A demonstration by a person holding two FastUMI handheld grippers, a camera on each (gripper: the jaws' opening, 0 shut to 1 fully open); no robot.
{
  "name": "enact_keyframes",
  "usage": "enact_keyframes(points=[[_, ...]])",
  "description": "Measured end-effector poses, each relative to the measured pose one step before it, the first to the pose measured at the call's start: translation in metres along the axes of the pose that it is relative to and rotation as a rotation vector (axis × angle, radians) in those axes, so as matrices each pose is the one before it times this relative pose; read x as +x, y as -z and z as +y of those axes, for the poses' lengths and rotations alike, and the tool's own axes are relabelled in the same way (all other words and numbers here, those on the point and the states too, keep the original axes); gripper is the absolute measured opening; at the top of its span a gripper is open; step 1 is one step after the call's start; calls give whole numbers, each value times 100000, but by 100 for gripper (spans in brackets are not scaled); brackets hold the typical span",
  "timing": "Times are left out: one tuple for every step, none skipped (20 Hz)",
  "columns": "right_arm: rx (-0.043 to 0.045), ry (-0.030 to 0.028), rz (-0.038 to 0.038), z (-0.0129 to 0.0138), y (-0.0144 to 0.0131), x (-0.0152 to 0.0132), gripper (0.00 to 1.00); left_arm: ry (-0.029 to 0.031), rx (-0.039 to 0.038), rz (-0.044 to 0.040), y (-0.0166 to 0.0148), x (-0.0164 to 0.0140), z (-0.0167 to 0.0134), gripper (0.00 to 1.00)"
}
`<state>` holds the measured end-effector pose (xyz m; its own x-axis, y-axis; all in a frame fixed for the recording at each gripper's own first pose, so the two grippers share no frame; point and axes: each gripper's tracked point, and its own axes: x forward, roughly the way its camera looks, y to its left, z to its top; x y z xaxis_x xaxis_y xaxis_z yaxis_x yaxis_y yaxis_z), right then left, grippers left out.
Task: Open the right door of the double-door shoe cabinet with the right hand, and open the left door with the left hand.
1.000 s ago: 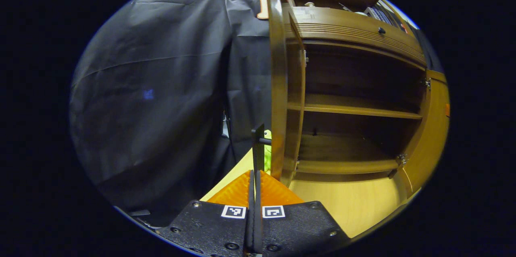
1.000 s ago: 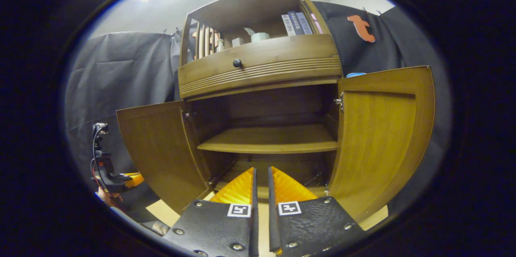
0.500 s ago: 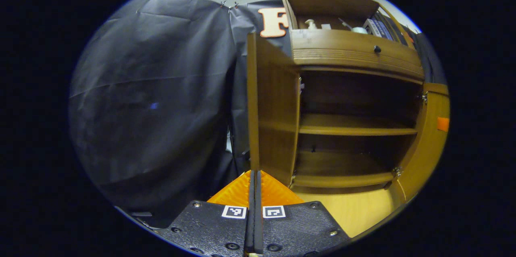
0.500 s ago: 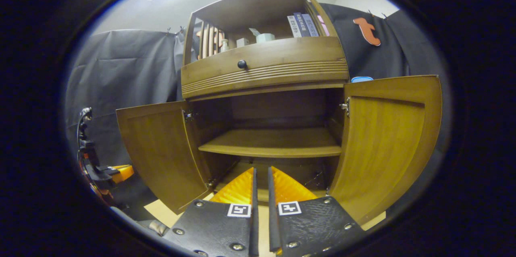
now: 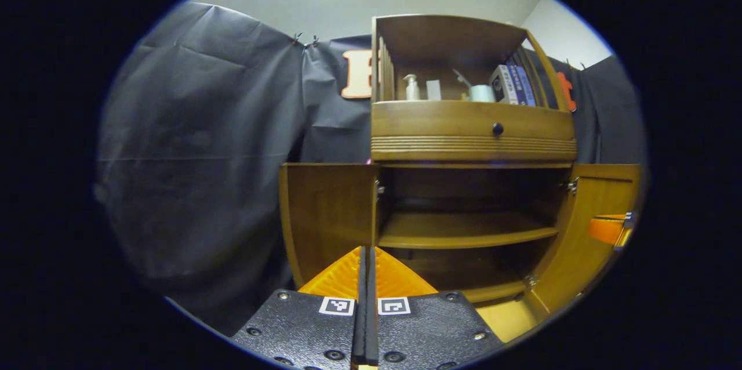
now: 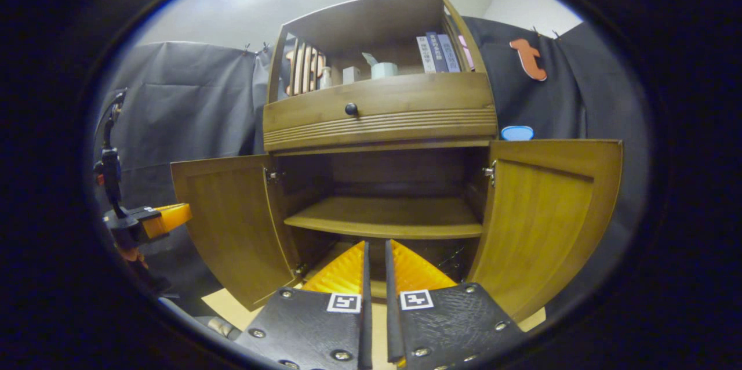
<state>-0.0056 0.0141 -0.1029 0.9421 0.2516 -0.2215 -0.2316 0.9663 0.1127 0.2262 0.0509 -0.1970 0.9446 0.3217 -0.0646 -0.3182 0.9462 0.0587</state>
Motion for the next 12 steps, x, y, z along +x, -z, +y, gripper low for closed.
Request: enact_keyframes(points=[[-635,915,-1309,-69,-612,-327,10,2363,-645,-915,-482,95,-743,0],[-668,593,-1460,-7,-695,-372,10,2846,-1045,-802,-272,23,-1015,1],[-724,695,-1437,64,-634,-287,10,2927,-1273,-515,-410,98,-1049,1],[-767,817,-1326,-84,-696,-284,10,2890,-701,-782,-358,226,-1171,1],[-701,817,-903,-7,-503,-309,10,2541,-74,-942,-444,210,-880,0],[-453,634,-566,19,-485,-306,10,2348,309,-1097,-373,157,-724,0],[74,436,-531,87,-376,-245,10,2336,650,-899,-327,-3,-597,0],[372,143,-464,73,-383,-225,11,2318,333,-570,-89,-9,-604,0],[365,397,-345,45,-301,-154,11,2466,-321,-563,-214,-148,-663,0],[262,672,-185,-35,-310,-187,10,2671,-495,-360,-278,174,-1137,1],[267,591,-278,55,-169,-310,10,2251,-581,-323,-119,32,-867,1],[359,763,-165,76,-185,-357,10,1931,-487,-84,-95,102,-803,0]])
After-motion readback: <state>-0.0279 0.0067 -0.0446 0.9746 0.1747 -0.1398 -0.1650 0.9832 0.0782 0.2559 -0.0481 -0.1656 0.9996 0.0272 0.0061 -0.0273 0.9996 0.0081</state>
